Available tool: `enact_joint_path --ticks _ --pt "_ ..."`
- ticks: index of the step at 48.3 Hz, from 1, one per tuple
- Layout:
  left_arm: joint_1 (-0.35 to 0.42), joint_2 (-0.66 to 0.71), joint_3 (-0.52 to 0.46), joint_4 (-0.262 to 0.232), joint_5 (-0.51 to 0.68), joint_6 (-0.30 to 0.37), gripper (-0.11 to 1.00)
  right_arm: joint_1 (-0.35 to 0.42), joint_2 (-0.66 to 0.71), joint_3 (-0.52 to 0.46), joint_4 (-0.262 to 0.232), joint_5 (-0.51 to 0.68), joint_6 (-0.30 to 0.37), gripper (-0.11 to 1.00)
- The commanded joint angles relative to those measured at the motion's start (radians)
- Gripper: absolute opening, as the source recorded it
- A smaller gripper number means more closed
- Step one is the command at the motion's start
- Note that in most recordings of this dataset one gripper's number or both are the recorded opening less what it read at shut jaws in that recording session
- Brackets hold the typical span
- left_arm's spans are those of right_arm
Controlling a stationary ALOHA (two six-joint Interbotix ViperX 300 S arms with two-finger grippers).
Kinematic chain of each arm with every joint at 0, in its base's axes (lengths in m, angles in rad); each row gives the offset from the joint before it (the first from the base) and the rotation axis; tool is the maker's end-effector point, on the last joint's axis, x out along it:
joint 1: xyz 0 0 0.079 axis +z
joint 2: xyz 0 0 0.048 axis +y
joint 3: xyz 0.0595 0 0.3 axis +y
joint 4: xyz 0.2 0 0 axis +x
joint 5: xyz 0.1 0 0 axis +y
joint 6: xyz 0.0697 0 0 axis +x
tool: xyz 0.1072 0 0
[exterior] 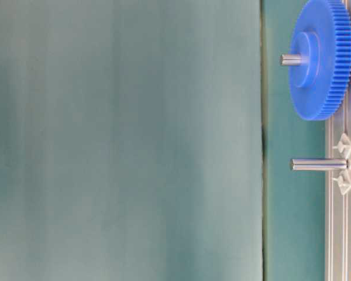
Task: Find the location of the shaft and insert the small gear.
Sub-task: 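Lift the small blue gear with the left gripper toward the rail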
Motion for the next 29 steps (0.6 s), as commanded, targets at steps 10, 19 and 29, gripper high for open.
enact_joint_path --ticks 10,19,29 --pt "-0.029 0.080 -0.100 0.011 0.034 -0.044 0.01 -0.034 0.011 -0.071 0.012 0.202 0.000 0.38" --pt "-0.055 0.164 -0.147 0.011 0.115 -0.051 0.01 -0.046 0.012 -0.112 0.012 0.321 -0.002 0.37" --pt "-0.066 0.302 -0.236 0.011 0.216 -0.049 0.06 -0.046 0.014 -0.109 0.012 0.331 0.000 0.37"
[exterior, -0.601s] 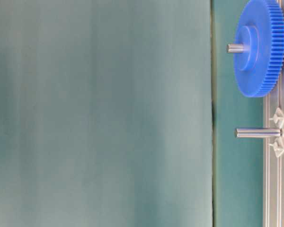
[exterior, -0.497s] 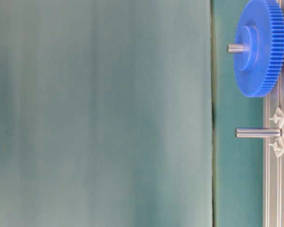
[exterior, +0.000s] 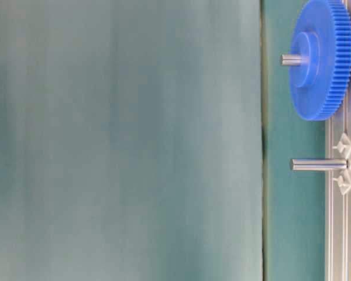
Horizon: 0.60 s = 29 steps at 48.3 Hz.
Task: Find the location of the shaft and insert the small gear.
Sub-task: 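Lift the small blue gear with the left gripper toward the rail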
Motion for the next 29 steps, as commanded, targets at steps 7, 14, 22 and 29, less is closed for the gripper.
enact_joint_path --ticks 7,14,22,29 --pt "-0.025 0.146 -0.112 0.003 0.072 0.000 0.23 -0.006 0.009 -0.020 0.002 0.002 -0.002 0.37" --pt "-0.055 0.242 -0.150 0.003 0.100 -0.002 0.61 -0.014 0.009 -0.015 0.002 0.009 -0.002 0.37" --pt "-0.081 0.356 -0.202 0.003 0.107 -0.011 0.82 -0.017 0.009 -0.003 0.002 0.029 0.000 0.37" --pt "-0.083 0.456 -0.253 0.003 0.129 -0.028 0.82 -0.017 0.009 0.005 0.003 0.072 0.003 0.37"
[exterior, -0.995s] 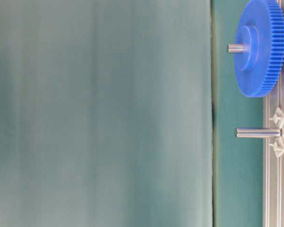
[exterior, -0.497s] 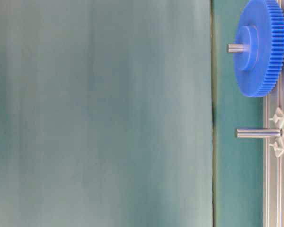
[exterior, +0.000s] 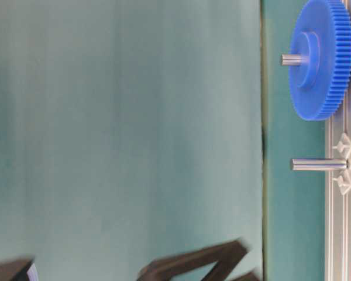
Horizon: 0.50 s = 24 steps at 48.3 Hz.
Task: Find the location of the shaft and insert the small gear.
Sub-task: 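Lift the small blue gear with the left gripper toward the rail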
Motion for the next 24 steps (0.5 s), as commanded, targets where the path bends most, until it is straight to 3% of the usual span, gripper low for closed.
enact_joint_path --ticks 1,24 --pt "-0.006 0.048 -0.052 0.003 0.009 -0.003 0.82 -0.003 0.009 -0.005 0.003 0.018 0.003 0.37" --pt "-0.006 0.293 -0.181 0.003 0.107 -0.061 0.89 -0.005 -0.003 0.015 0.005 0.075 0.005 0.37"
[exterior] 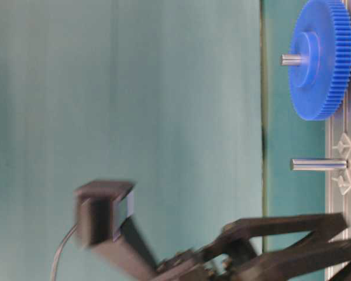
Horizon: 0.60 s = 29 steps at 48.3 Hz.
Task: Find the location of the shaft and insert the small gear.
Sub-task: 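Lift the small blue gear with the left gripper toward the rail, then carry the held gear with the left gripper over the empty shaft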
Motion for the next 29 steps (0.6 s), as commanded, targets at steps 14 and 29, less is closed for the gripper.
enact_joint_path --ticks 14,29 --pt "0.002 0.103 -0.098 0.009 0.107 0.014 0.90 -0.002 -0.018 -0.008 0.003 0.020 0.003 0.37" --pt "0.017 0.133 -0.129 0.009 0.146 0.038 0.91 0.000 -0.028 -0.008 0.008 0.020 0.003 0.37"
